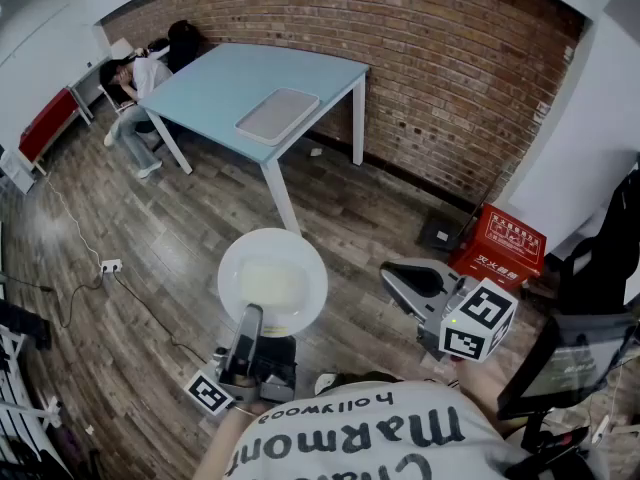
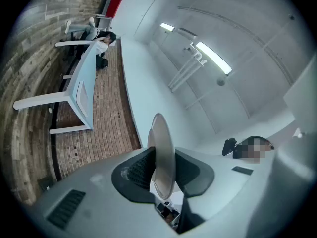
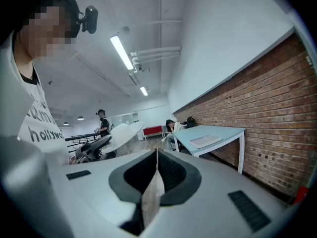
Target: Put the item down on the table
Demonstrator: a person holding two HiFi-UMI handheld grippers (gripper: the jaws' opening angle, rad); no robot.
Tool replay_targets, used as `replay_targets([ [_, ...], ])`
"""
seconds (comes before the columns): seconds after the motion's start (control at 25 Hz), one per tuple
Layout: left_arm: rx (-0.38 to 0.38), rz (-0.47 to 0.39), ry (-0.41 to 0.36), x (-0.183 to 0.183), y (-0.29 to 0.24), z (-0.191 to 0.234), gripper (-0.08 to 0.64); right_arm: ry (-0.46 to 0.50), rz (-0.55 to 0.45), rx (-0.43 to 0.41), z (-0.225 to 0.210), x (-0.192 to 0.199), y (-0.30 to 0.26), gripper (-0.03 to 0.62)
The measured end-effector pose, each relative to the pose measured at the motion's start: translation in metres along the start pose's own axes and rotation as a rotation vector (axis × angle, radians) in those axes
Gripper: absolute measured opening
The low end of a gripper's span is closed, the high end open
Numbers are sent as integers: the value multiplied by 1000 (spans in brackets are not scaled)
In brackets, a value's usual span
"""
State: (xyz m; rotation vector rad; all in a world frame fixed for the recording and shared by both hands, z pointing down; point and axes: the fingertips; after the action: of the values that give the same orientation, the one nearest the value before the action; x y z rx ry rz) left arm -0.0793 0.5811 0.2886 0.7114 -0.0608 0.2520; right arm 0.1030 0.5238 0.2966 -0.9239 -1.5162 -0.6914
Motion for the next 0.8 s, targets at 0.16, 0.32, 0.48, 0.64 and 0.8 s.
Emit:
replay_targets([
  [0.16,-5,-8,0,-7,6,-1,77,5,11,3,6,3,-2,18],
  [0.32,-4,-9,5,-13,7,-1,77,-10,9,15,7,5,-4,18],
  [0.48,-1,-16,9,-22,9,-1,77,-14,-22,34,8,3,-6,18],
  [0.64,-8,-24,11,-33,9,5,77,-9,-33,50,5,2,-13,18],
  [0.8,-12,-28,8,-51,8,11,77,-26,1,88,-2,11,-28,18],
])
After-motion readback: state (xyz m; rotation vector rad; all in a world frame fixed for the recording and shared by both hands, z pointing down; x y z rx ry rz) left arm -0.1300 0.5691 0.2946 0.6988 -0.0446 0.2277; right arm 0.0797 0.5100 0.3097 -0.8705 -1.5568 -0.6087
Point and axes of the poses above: the fingertips, and each gripper's own axes: y backward along the fingers, z to its left, x out of its underside, and after that the axes turned 5 degrees about -z, right-handed
